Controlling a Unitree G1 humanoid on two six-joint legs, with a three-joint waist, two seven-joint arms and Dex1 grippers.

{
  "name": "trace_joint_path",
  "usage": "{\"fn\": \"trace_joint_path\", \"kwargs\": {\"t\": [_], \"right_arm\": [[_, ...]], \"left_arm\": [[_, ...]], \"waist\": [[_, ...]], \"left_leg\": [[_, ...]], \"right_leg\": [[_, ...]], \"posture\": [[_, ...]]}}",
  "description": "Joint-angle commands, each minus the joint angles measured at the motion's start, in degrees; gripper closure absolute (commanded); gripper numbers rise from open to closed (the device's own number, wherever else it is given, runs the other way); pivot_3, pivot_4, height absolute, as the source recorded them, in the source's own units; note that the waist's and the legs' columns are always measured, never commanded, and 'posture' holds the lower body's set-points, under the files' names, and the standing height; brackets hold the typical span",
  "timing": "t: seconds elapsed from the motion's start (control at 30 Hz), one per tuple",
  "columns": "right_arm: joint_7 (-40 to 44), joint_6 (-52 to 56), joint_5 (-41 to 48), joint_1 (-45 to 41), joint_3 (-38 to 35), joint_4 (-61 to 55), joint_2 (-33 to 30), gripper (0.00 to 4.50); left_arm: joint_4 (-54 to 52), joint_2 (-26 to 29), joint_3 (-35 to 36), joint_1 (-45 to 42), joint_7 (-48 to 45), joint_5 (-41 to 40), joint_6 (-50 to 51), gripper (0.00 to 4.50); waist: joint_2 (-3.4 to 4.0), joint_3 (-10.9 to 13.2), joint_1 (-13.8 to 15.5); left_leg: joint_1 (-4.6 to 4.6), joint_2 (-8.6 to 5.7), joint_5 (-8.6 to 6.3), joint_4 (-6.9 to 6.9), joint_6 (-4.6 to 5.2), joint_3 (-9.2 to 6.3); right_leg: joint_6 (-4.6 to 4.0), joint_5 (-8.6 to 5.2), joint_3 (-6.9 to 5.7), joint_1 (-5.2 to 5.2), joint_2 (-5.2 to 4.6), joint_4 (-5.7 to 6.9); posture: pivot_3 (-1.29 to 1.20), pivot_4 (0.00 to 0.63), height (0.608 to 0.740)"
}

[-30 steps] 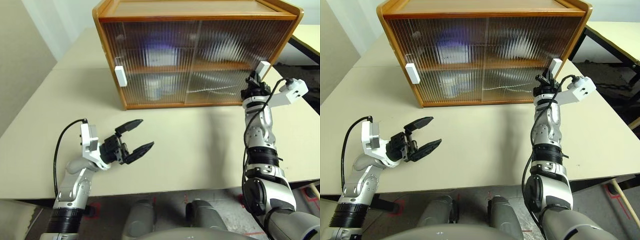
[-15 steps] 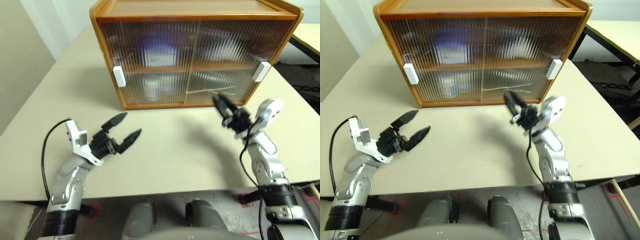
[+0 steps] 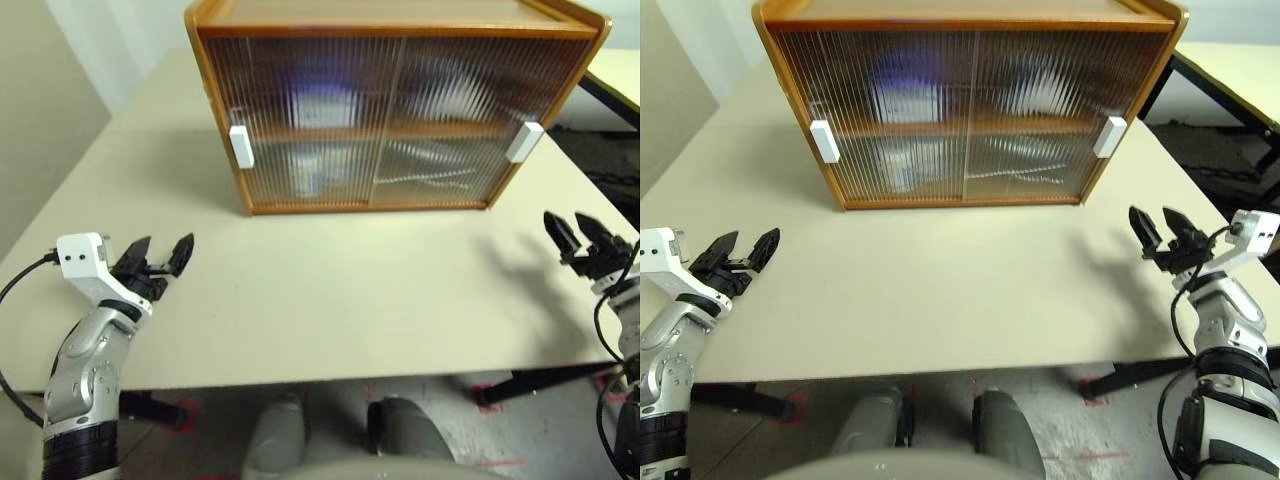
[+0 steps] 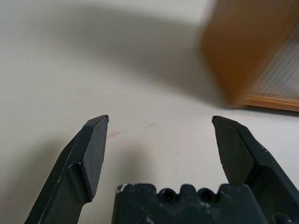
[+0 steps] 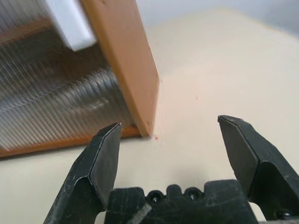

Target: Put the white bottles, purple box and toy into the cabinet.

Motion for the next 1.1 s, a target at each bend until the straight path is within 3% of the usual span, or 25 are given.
{"fn": "trace_joint_path", "kwargs": {"t": [0.03, 0.43, 0.6, 1.1], "right_arm": [[0.18, -1.12, -3.19, -4.27, 0.53, 6.07, -1.72, 0.05], [5.23, -7.38, -7.31, -7.24, -0.68, 14.16, -5.30, 0.05], [5.53, -6.89, -7.61, -7.81, -1.46, 15.26, -6.21, 0.05], [5.40, -7.27, -7.35, -6.48, -5.13, 15.25, -5.94, 0.05]], "left_arm": [[-1.60, 0.92, -0.65, -1.01, 1.50, 2.25, 1.70, 0.00], [1.55, -1.14, -2.77, -2.20, -1.92, 8.73, -12.71, 0.00], [3.15, -2.21, -4.86, -4.04, -2.49, 10.09, -14.51, 0.00], [6.93, -1.48, -4.59, -6.00, -4.03, 10.49, -16.04, 0.00]], "waist": [[0.02, 0.01, 0.05], [-0.16, -0.11, 2.14], [-0.16, -0.11, 3.35], [-0.19, -0.15, 3.37]], "left_leg": [[0.00, -0.02, 0.00, 0.00, 0.00, 0.02], [-0.15, -0.13, -0.08, -0.76, -0.13, 0.12], [-0.16, -0.16, -0.09, -0.74, -0.16, 0.13], [-0.15, -0.14, -0.05, -0.68, -0.09, 0.14]], "right_leg": [[-0.03, 0.01, 0.07, -0.01, 0.00, 0.00], [-0.03, 0.22, 0.04, -0.10, -0.55, -0.78], [-0.06, 0.23, -0.04, -0.09, -0.62, -0.78], [-0.04, 0.28, -0.02, -0.06, -0.25, -0.76]], "posture": [[0.26, 0.040, 0.740], [0.27, 0.038, 0.740], [0.28, 0.041, 0.740], [0.28, 0.041, 0.740]]}}
